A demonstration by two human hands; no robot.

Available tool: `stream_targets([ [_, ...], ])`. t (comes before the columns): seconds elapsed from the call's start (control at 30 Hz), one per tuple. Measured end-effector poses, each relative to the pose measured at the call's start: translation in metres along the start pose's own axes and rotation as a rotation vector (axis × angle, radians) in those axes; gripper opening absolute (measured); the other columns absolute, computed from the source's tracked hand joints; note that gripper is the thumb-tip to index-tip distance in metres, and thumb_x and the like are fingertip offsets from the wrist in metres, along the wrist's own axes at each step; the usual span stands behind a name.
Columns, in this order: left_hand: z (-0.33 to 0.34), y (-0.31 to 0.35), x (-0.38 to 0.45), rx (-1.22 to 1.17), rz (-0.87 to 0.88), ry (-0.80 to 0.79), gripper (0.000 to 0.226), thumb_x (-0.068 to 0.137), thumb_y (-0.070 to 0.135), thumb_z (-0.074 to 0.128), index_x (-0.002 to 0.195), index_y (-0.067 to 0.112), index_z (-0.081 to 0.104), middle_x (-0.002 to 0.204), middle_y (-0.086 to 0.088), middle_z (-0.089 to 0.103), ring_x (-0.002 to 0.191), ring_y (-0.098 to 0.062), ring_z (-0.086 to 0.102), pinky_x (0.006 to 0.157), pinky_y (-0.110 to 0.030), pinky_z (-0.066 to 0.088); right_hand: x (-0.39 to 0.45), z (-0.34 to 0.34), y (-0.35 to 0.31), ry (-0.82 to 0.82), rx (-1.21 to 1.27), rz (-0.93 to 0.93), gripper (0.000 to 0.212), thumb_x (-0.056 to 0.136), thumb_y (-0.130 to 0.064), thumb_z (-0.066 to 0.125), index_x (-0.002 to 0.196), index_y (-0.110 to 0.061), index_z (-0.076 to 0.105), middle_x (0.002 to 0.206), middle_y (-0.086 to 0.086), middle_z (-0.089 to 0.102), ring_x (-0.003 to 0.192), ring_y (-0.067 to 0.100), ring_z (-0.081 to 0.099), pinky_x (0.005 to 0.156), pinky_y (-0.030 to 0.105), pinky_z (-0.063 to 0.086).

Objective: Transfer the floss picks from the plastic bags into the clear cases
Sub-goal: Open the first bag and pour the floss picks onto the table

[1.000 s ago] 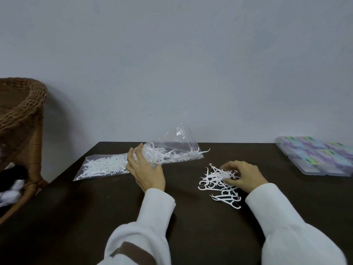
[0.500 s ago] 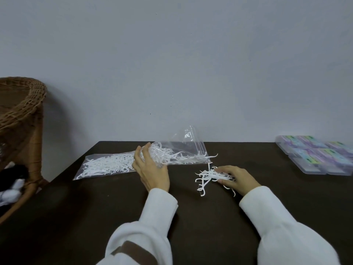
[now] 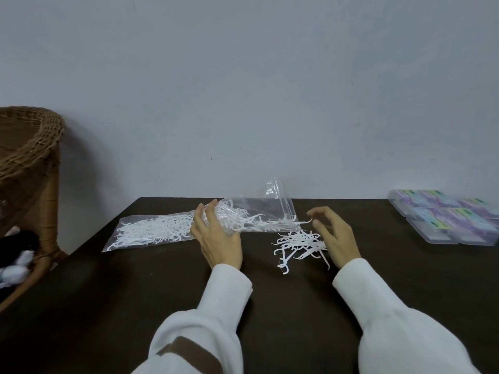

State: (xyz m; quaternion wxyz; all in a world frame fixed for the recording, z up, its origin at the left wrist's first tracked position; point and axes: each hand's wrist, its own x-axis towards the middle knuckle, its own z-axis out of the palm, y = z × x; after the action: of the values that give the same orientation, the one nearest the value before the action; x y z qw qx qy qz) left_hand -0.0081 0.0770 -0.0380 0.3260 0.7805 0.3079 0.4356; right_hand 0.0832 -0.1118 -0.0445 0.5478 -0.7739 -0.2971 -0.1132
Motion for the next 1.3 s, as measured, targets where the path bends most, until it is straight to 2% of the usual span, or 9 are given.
stream_targets([
  [0.13, 0.005, 0.001, -0.001, -0.003, 0.054, -0.04, 0.074, 0.072, 0.0, 0.072, 0.134, 0.026, 0.042, 0.148, -0.001, 0.028, 0.135, -0.028, 0.025, 0.091, -0.029, 0.037, 0.007, -0.003, -0.019, -0.238, 0.347, 0.186, 0.015, 0.097, -0.023, 0.044, 0.095, -0.019, 0.058, 0.11, 0.003, 0.059, 0.096, 0.021, 0.063, 0.073, 0.03, 0.058],
  [0.27, 0.008, 0.003, -0.005, 0.033, 0.158, -0.075, 0.074, 0.072, -0.002, 0.071, 0.134, 0.024, 0.042, 0.147, -0.002, 0.028, 0.133, -0.022, 0.024, 0.094, -0.025, 0.034, 0.013, 0.001, -0.015, -0.475, 0.296, 0.323, 0.023, 0.096, -0.026, 0.047, 0.118, -0.022, 0.055, 0.117, 0.005, 0.056, 0.08, 0.022, 0.069, 0.061, 0.025, 0.055],
  [0.43, 0.014, 0.005, -0.01, 0.033, 0.318, -0.094, 0.075, 0.067, -0.005, 0.071, 0.132, 0.022, 0.047, 0.147, -0.003, 0.031, 0.13, -0.021, 0.026, 0.092, -0.023, 0.029, 0.022, -0.003, -0.015, -0.629, 0.032, 0.352, 0.034, 0.086, -0.025, 0.064, 0.118, -0.015, 0.055, 0.085, 0.004, 0.064, 0.061, 0.014, 0.062, 0.053, 0.02, 0.048],
  [0.57, 0.016, 0.01, -0.013, 0.021, 0.382, -0.112, 0.077, 0.065, -0.007, 0.072, 0.132, 0.022, 0.047, 0.147, -0.003, 0.032, 0.127, -0.02, 0.026, 0.089, -0.027, 0.037, 0.02, -0.007, -0.019, -0.629, -0.056, 0.351, 0.017, 0.085, -0.034, 0.063, 0.092, -0.019, 0.06, 0.082, 0.006, 0.063, 0.055, 0.01, 0.058, 0.05, 0.014, 0.044],
  [0.7, 0.017, 0.014, -0.019, 0.061, 0.481, -0.165, 0.08, 0.063, -0.01, 0.069, 0.131, 0.025, 0.046, 0.147, 0.0, 0.029, 0.129, -0.019, 0.024, 0.087, -0.031, 0.046, 0.018, -0.018, -0.019, -0.669, -0.381, 0.281, 0.042, 0.083, -0.039, 0.065, 0.116, -0.015, 0.059, 0.124, 0.005, 0.053, 0.11, 0.02, 0.055, 0.091, 0.025, 0.044],
  [0.77, 0.018, 0.016, -0.022, 0.074, 0.526, -0.198, 0.082, 0.062, -0.009, 0.07, 0.13, 0.027, 0.043, 0.148, 0.001, 0.029, 0.131, -0.019, 0.024, 0.087, -0.034, 0.049, 0.016, -0.021, -0.021, -0.725, -0.388, 0.268, 0.045, 0.085, -0.034, 0.064, 0.122, -0.009, 0.056, 0.129, 0.008, 0.052, 0.117, 0.023, 0.052, 0.097, 0.028, 0.042],
  [0.93, 0.021, 0.016, -0.025, 0.059, 0.538, -0.218, 0.084, 0.061, -0.006, 0.073, 0.13, 0.029, 0.041, 0.147, 0.001, 0.03, 0.13, -0.019, 0.025, 0.086, -0.031, 0.049, 0.013, -0.026, -0.02, -0.696, -0.342, 0.278, 0.034, 0.088, -0.029, 0.061, 0.114, -0.007, 0.061, 0.113, 0.012, 0.062, 0.102, 0.025, 0.06, 0.09, 0.033, 0.049],
  [1.1, 0.02, 0.011, -0.019, 0.056, 0.449, -0.137, 0.075, 0.064, 0.001, 0.077, 0.13, 0.021, 0.048, 0.146, -0.004, 0.034, 0.126, -0.02, 0.027, 0.084, -0.036, 0.049, 0.011, -0.039, -0.008, -0.567, -0.114, 0.275, 0.014, 0.089, -0.022, 0.061, 0.076, -0.018, 0.059, 0.049, -0.004, 0.059, 0.045, 0.007, 0.054, 0.051, 0.017, 0.041],
  [1.3, 0.012, 0.004, -0.007, 0.077, 0.341, -0.061, 0.07, 0.07, -0.001, 0.073, 0.132, 0.019, 0.047, 0.147, -0.005, 0.032, 0.131, -0.025, 0.028, 0.093, -0.034, 0.042, 0.011, -0.043, -0.003, -0.453, -0.064, 0.239, 0.012, 0.092, -0.018, 0.056, 0.082, -0.013, 0.06, 0.065, -0.003, 0.064, 0.04, 0.006, 0.052, 0.044, 0.015, 0.04],
])
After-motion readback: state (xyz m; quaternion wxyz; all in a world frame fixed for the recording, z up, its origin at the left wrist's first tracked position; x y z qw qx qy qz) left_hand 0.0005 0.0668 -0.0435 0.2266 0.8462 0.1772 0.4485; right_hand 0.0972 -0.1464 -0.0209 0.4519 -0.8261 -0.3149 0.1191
